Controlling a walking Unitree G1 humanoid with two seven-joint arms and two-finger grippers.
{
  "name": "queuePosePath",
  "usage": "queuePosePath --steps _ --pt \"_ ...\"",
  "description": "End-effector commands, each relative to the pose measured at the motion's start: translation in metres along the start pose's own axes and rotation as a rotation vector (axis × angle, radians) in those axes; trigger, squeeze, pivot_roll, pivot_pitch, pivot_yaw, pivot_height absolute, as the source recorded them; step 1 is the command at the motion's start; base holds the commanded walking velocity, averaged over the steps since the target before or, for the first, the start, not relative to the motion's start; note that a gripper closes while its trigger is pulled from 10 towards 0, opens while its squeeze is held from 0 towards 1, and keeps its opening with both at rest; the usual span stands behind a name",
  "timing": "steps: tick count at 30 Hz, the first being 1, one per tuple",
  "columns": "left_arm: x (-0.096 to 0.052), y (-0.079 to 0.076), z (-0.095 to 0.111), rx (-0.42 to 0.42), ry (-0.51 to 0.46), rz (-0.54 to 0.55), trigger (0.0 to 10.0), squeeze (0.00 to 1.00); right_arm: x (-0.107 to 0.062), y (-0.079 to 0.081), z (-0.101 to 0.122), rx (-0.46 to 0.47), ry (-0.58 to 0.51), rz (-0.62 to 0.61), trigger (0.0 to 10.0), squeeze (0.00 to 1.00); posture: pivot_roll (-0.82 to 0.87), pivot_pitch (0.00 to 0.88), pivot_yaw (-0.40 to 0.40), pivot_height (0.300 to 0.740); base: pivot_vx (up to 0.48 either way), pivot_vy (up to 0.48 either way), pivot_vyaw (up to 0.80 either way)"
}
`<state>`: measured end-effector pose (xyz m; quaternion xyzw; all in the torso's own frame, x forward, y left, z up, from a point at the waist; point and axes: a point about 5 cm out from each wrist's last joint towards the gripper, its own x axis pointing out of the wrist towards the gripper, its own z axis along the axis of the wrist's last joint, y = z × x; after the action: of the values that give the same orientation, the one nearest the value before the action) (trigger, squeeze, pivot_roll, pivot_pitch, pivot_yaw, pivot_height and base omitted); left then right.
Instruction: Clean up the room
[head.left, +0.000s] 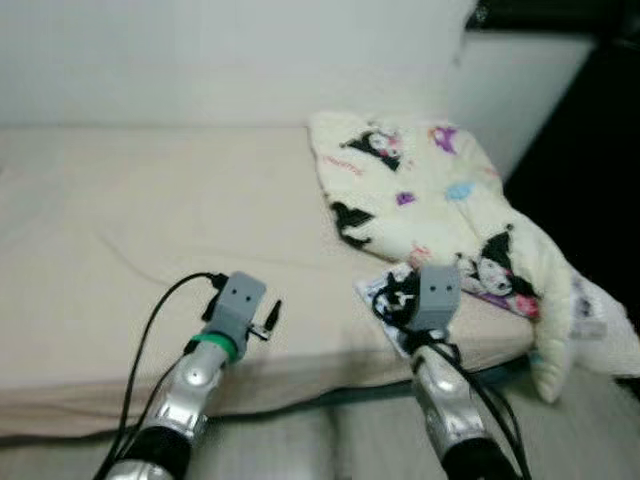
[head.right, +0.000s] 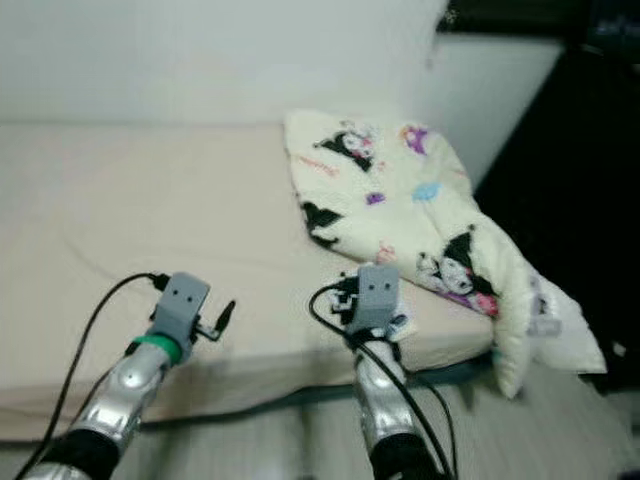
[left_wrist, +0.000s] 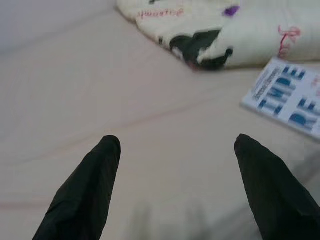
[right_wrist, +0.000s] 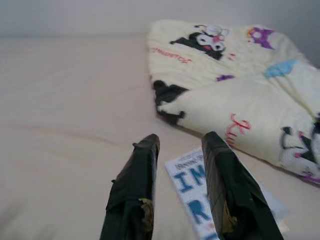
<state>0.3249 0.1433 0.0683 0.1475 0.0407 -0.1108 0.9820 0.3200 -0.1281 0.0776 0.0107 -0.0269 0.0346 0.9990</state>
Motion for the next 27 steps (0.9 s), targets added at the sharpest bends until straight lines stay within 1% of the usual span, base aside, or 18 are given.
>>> queuePosePath --steps 1,10,17,20,23,27 --pt "-0.0021 -0.0073 -0.0044 0.002 0.014 -0.024 10.0 0.00 -0.0019 -0.0059 -0.0033 -0.010 0.017 -0.016 10.0 0.00 -0.06 0.070 0.000 0.720 0.000 -0.435 0.00" --pt "-0.0019 -0.0073 -0.0042 0.003 0.013 -0.026 10.0 0.00 -0.0022 -0.0062 -0.0033 -0.011 0.017 -0.017 10.0 0.00 -0.06 0.066 0.003 0.720 0.000 -0.411 0.00" --pt "-0.0005 -0.0070 -0.0058 -0.015 0.036 -0.021 10.0 0.00 -0.0023 -0.0063 -0.0031 -0.011 0.016 -0.016 10.0 0.00 -0.06 0.065 0.005 0.720 0.000 0.000 0.00" --pt "-0.0001 -0.0067 -0.0057 -0.030 0.038 -0.016 10.0 0.00 -0.0023 -0.0065 -0.0029 -0.012 0.016 -0.017 10.0 0.00 -0.06 0.065 0.005 0.720 0.000 0.476 0.00" --pt "0.0001 -0.0063 -0.0051 -0.016 0.035 -0.017 10.0 0.00 -0.0024 -0.0067 -0.0028 -0.013 0.015 -0.018 10.0 0.00 -0.06 0.065 0.005 0.720 0.000 0.480 0.00" --pt "0.0005 -0.0063 -0.0050 -0.017 0.036 -0.017 10.0 0.00 -0.0025 -0.0072 -0.0029 -0.013 0.015 -0.020 10.0 0.00 -0.07 0.063 0.008 0.720 0.000 0.457 0.00"
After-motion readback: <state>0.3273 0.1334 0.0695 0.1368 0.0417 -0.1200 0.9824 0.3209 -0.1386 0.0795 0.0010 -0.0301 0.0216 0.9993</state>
